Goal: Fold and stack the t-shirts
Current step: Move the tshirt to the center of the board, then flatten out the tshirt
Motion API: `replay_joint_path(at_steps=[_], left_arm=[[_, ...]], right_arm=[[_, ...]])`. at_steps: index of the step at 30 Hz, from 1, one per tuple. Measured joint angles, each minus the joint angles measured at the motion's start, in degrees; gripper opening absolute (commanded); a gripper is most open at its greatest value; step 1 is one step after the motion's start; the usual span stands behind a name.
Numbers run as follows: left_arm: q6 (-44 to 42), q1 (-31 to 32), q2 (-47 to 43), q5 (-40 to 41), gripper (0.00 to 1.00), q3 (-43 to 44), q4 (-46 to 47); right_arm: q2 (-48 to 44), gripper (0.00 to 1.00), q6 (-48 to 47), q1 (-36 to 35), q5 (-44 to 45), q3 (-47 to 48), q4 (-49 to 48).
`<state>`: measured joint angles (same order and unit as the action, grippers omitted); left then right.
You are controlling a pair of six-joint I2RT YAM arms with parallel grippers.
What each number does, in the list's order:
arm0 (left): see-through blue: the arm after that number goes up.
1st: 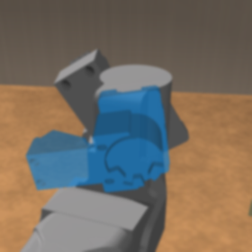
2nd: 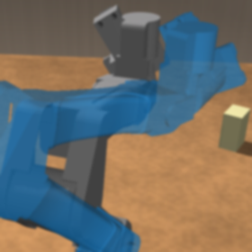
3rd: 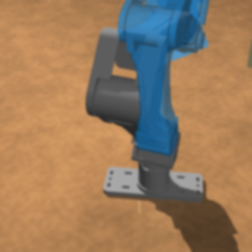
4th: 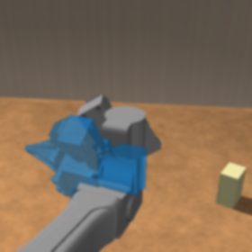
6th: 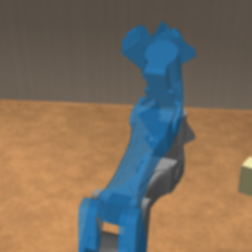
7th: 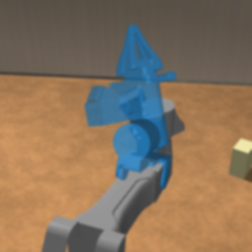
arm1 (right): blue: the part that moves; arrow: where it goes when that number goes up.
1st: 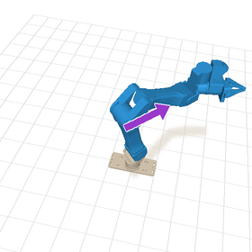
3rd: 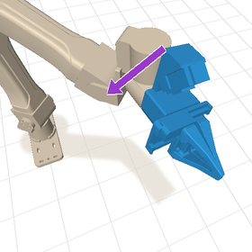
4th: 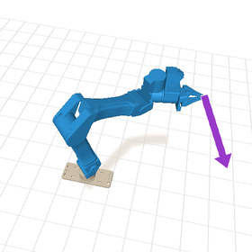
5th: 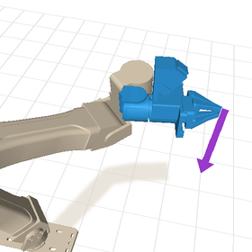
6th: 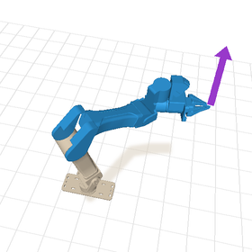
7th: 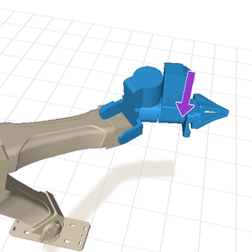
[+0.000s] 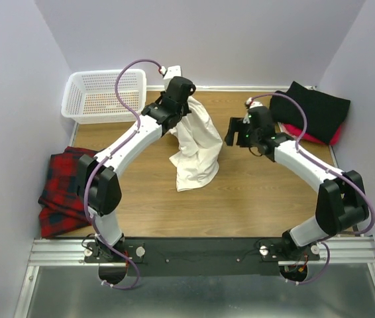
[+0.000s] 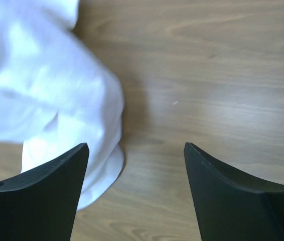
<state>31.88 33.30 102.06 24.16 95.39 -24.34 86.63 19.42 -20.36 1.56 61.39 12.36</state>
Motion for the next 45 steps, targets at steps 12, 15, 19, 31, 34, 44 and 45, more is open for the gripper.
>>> replay_joint_path(at_steps=[12,15,19,31,34,44,45], left_arm=[[1.6,-7.8,4.6,-0.3,0.00,1.3,-1.9],[1.2,-9.3,5.8,-1.5,0.00,1.4,-1.9],[0.7,-10.5,6.0,-3.5,0.00,1.4,-1.9],[-2.9,-14.3,5.9,-6.9,0.00,1.4,-1.8],[-4.7,-15.2,5.8,-7.2,0.00,1.6,-2.4],[-9.0,-15.5,-0.3,-11.1,0.00,2.3,-8.7],[-9.2,-15.4,-1.6,-11.7,0.00,2.3,-9.0]], right_arm=[[7.9,0.72,-1.2,-16.6,-0.9,-0.1,1.1],[11.6,0.65,-1.3,-18.7,-1.0,2.1,1.2],[15.3,0.40,-1.1,-19.8,-1.0,4.9,1.2],[14.1,0.01,3.3,-19.8,7.2,4.6,3.5],[9.0,0.01,3.7,-19.8,13.0,4.1,6.3],[-3.9,0.01,1.2,-16.0,28.0,6.7,15.2],[-4.8,0.01,0.7,-14.6,28.6,7.6,15.7]])
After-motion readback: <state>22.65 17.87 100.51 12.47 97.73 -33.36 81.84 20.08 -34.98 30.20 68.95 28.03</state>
